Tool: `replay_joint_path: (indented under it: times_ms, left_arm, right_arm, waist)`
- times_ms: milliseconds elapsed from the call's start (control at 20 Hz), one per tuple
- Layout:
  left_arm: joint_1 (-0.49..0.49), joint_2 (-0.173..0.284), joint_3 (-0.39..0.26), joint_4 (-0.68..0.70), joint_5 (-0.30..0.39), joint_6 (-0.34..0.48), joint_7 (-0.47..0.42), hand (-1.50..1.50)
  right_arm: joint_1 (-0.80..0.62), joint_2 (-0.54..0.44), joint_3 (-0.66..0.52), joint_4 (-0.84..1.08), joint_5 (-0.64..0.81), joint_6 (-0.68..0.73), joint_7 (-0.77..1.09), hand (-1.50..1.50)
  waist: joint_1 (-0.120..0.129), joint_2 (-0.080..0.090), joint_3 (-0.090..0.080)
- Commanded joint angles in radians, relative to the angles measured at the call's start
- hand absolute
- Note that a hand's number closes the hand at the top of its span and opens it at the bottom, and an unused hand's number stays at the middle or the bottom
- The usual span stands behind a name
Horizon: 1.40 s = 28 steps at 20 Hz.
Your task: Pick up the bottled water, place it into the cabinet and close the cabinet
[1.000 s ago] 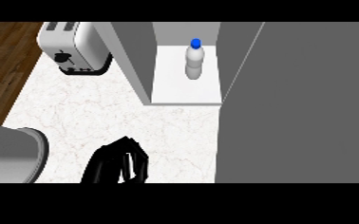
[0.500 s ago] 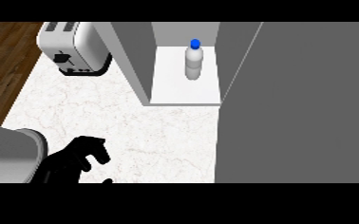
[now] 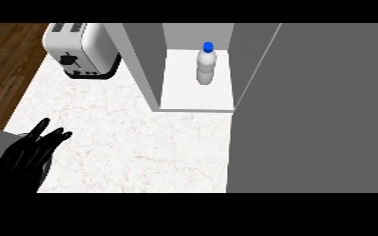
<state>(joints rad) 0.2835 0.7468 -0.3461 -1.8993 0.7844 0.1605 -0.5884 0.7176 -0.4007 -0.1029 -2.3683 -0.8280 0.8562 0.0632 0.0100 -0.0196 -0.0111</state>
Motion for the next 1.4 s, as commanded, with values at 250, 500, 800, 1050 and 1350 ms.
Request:
replay_joint_path:
  times_ms: [250,500,800,1050,1350]
  left_arm:
    - [0.109,0.082,0.097,-0.02,0.081,-0.089,-0.006,-1.5]
    - [0.137,0.107,0.147,-0.023,0.123,-0.128,-0.01,-1.5]
    - [0.203,0.152,0.209,-0.009,0.151,-0.177,-0.019,-1.5]
    - [0.236,0.162,0.226,-0.009,0.163,-0.211,-0.028,-1.5]
    - [0.25,0.205,0.287,-0.004,0.192,-0.272,-0.033,-1.5]
  right_arm:
    - [-0.084,-0.035,0.095,-0.298,0.154,-0.044,0.125,1.5]
    - [-0.19,-0.058,0.178,-0.27,0.171,-0.06,0.182,1.5]
    - [-0.287,-0.04,0.269,-0.232,0.177,-0.155,0.246,1.5]
    - [-0.395,-0.011,0.379,-0.184,0.19,-0.254,0.311,1.5]
    - [-0.572,0.054,0.485,-0.127,0.205,-0.39,0.383,1.5]
  waist:
    - [0.012,-0.012,-0.007]
    - [0.019,-0.016,-0.011]
    - [0.026,-0.024,-0.012]
    - [0.039,-0.02,-0.014]
    - [0.05,-0.016,-0.013]
